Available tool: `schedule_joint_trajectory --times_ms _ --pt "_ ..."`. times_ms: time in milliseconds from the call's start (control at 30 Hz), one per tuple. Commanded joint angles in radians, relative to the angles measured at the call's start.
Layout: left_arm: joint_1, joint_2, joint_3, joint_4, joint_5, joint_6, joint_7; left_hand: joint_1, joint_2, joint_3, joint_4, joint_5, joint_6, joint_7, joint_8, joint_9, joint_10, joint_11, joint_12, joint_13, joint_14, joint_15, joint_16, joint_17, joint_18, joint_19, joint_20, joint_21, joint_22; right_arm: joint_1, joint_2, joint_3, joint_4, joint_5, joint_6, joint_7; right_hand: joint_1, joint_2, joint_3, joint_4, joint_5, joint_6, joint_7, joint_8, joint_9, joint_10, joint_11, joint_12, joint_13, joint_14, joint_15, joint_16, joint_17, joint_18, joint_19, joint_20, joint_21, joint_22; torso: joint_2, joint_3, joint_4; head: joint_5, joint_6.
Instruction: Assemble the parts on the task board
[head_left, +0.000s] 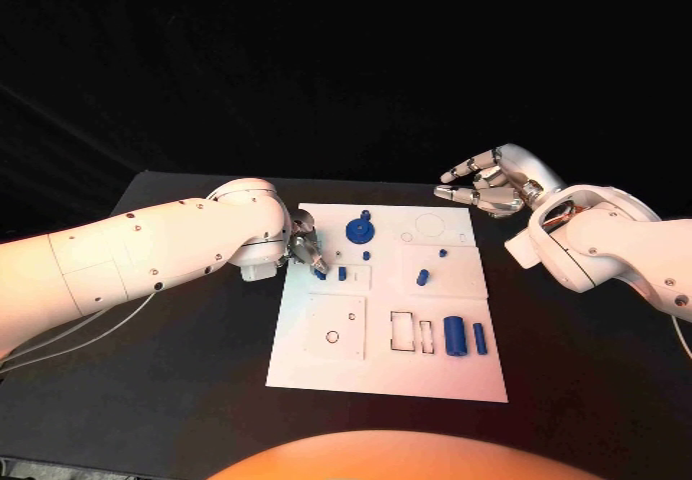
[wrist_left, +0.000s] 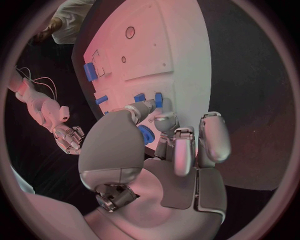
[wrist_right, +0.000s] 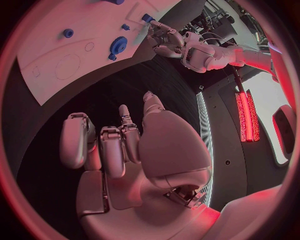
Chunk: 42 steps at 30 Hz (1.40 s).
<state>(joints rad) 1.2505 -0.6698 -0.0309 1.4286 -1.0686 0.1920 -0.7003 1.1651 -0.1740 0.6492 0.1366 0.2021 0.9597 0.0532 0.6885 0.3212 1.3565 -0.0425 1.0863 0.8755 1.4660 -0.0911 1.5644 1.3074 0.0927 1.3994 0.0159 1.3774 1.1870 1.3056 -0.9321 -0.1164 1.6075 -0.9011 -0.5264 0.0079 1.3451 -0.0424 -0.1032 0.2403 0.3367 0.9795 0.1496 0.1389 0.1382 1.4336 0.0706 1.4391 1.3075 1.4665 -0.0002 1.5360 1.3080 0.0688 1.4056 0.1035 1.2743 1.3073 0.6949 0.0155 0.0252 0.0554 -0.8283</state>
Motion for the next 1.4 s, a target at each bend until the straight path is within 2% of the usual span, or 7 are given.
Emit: schedule_joint_trajectory --times_ms 33,467,967,1067,1167,1267,1400 --pt "-0.006 0.007 -0.004 0.004 0.004 0.014 -0.026 -0.016 -0.001 -0.015 0.007 -0.005 0.045 -0.035 0.001 -0.001 0.015 -0.007 0.006 0.004 0.105 -0.007 0.006 0.263 -0.014 0.006 -0.001 0.005 0.002 -0.001 0.000 0.000 0.002 -0.005 0.011 0.005 -0.003 0.004 -0.005 -0.003 0.003 0.001 -0.004 0.006 0.000 0.001 -0.007 0.000 0.113 0.084 -0.008 -0.004 0.182 0.005 -0.003 -0.006 -0.005 0.035 0.000 0.0002 0.0001 -0.002 -0.001" --pt "-0.006 0.009 -0.004 0.003 0.003 0.015 -0.026 -0.058 -0.005 -0.110 0.041 -0.006 0.063 -0.039 -0.007 -0.004 0.021 -0.011 0.018 0.024 0.105 -0.010 0.006 0.263 -0.016 0.009 -0.004 0.008 0.008 -0.001 0.000 0.000 0.003 -0.005 0.011 0.005 -0.003 0.004 -0.005 -0.003 0.003 0.001 -0.004 0.006 0.000 0.001 -0.007 0.000 0.113 0.084 -0.008 -0.004 0.182 0.005 -0.003 -0.006 -0.005 0.035 -0.001 -0.0003 -0.0004 -0.004 -0.001" --pt "-0.006 0.010 -0.004 -0.003 -0.004 0.018 -0.027 -0.060 -0.002 -0.135 0.049 -0.006 0.067 -0.040 -0.011 -0.006 0.022 -0.011 0.021 0.029 0.105 -0.011 0.006 0.263 -0.016 0.010 -0.005 0.009 0.011 -0.001 -0.002 0.000 0.004 -0.005 0.011 0.005 -0.003 0.004 -0.005 -0.003 0.003 0.001 -0.004 0.006 0.000 0.001 -0.007 0.000 0.113 0.084 -0.008 -0.004 0.182 0.005 -0.003 -0.006 -0.005 0.035 0.000 -0.0006 0.0009 -0.005 -0.001" --pt "-0.006 0.010 -0.004 -0.004 -0.006 0.017 -0.027 -0.055 0.005 -0.137 0.048 -0.004 0.068 -0.041 -0.012 -0.006 0.023 -0.012 0.022 0.031 0.105 -0.011 0.006 0.263 -0.016 0.010 -0.005 0.009 0.011 -0.001 -0.001 0.000 0.003 -0.005 0.011 0.005 -0.003 0.004 -0.005 -0.003 0.003 0.001 -0.004 0.006 0.000 0.001 -0.007 0.000 0.113 0.084 -0.008 -0.004 0.182 0.005 -0.003 -0.006 -0.005 0.035 0.000 -0.0006 0.0005 -0.004 -0.001" --pt "-0.006 0.009 -0.004 -0.004 -0.009 0.015 -0.028 -0.036 0.017 -0.136 0.040 -0.002 0.068 -0.043 -0.015 -0.008 0.022 -0.013 0.021 0.032 0.105 -0.012 0.006 0.263 -0.016 0.010 -0.006 0.009 0.012 -0.001 -0.001 0.000 0.003 -0.005 0.011 0.005 -0.003 0.004 -0.005 -0.003 0.003 0.001 -0.004 0.006 0.000 0.001 -0.007 0.000 0.113 0.084 -0.008 -0.004 0.182 0.005 -0.003 -0.006 -0.005 0.035 0.000 -0.0010 0.0007 -0.005 0.000" --pt "-0.006 0.008 -0.004 -0.004 -0.011 0.012 -0.028 0.005 0.033 -0.113 0.016 0.001 0.063 -0.044 -0.021 -0.010 0.021 -0.015 0.019 0.033 0.105 -0.014 0.006 0.263 -0.016 0.009 -0.007 0.009 0.012 -0.001 -0.001 0.000 0.003 -0.005 0.011 0.005 -0.003 0.004 -0.005 -0.003 0.003 0.001 -0.004 0.006 0.000 0.001 -0.007 0.000 0.113 0.084 -0.008 -0.004 0.182 0.005 -0.003 -0.006 -0.005 0.035 0.000 -0.0008 0.0009 -0.004 -0.001" --pt "-0.006 0.007 -0.004 -0.003 -0.014 0.012 -0.029 0.053 0.035 -0.067 -0.025 0.004 0.057 -0.041 -0.025 -0.010 0.019 -0.014 0.015 0.033 0.105 -0.014 0.006 0.263 -0.016 0.009 -0.008 0.009 0.012 -0.001 -0.001 0.000 0.003 -0.005 0.011 0.005 -0.003 0.004 -0.005 -0.003 0.003 0.001 -0.004 0.006 0.000 0.001 -0.007 0.000 0.113 0.084 -0.008 -0.004 0.182 0.005 -0.003 -0.006 -0.005 0.035 0.000 -0.0007 0.0010 -0.005 -0.001"
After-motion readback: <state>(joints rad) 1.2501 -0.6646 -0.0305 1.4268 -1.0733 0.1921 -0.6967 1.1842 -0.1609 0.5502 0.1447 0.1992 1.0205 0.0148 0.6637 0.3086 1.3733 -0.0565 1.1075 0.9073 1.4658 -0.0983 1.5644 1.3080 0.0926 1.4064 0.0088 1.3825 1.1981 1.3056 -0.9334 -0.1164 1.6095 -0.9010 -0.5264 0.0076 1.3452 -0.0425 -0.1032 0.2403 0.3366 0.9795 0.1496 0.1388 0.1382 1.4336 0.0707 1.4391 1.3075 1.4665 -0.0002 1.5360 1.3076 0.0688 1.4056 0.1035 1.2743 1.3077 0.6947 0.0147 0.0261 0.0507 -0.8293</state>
